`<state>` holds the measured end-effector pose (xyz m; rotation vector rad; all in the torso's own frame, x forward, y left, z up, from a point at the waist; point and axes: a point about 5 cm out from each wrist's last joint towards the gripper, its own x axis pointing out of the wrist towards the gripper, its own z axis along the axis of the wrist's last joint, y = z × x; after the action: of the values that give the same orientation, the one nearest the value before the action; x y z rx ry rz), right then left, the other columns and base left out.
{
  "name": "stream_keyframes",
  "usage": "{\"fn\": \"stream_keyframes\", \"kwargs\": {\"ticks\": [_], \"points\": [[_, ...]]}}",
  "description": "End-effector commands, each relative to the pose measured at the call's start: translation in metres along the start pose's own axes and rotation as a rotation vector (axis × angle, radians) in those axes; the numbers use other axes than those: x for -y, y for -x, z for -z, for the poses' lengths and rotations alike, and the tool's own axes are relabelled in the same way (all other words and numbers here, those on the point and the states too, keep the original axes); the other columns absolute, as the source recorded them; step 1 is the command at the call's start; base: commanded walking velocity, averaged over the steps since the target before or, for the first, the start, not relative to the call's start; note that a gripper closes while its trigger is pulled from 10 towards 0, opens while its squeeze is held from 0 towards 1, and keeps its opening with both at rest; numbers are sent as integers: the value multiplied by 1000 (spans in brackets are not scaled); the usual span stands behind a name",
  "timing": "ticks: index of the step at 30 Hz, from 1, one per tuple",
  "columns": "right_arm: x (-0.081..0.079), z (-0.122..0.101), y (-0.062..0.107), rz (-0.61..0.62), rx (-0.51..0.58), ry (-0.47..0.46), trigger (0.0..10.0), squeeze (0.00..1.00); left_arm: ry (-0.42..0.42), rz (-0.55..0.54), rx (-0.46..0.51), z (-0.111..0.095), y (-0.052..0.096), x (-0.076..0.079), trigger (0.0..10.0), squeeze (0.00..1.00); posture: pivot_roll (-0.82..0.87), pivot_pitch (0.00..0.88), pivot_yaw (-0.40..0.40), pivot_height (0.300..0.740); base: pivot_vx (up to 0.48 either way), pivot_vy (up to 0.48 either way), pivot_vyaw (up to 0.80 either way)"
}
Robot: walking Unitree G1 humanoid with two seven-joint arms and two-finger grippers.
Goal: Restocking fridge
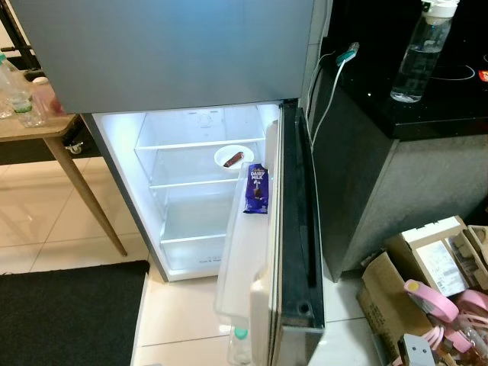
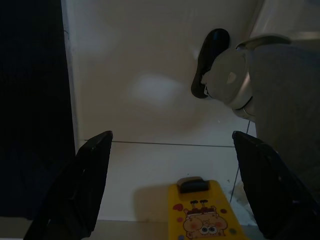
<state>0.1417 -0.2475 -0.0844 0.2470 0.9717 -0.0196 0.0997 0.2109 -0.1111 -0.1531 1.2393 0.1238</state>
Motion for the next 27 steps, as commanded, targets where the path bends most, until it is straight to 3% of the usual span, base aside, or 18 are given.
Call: {"fn": "stream_keyframes", "kwargs": {"ticks": [1, 13, 27], "points": [[-1, 6, 0, 5, -24, -9, 10000, 0, -14, -3, -11, 2, 0, 0, 10000, 0, -44, 16, -5, 740, -285, 0, 0], [-1, 16, 2, 12, -52, -15, 10000, 0, -13, 3, -12, 2, 0, 1, 10000, 0, -48, 22, -4, 740, -284, 0, 0], [-1, 4, 0, 22, -8, -6, 10000, 0, 1, -3, -7, 1, 0, 0, 10000, 0, -50, 25, -4, 740, 0, 0, 0]]}}
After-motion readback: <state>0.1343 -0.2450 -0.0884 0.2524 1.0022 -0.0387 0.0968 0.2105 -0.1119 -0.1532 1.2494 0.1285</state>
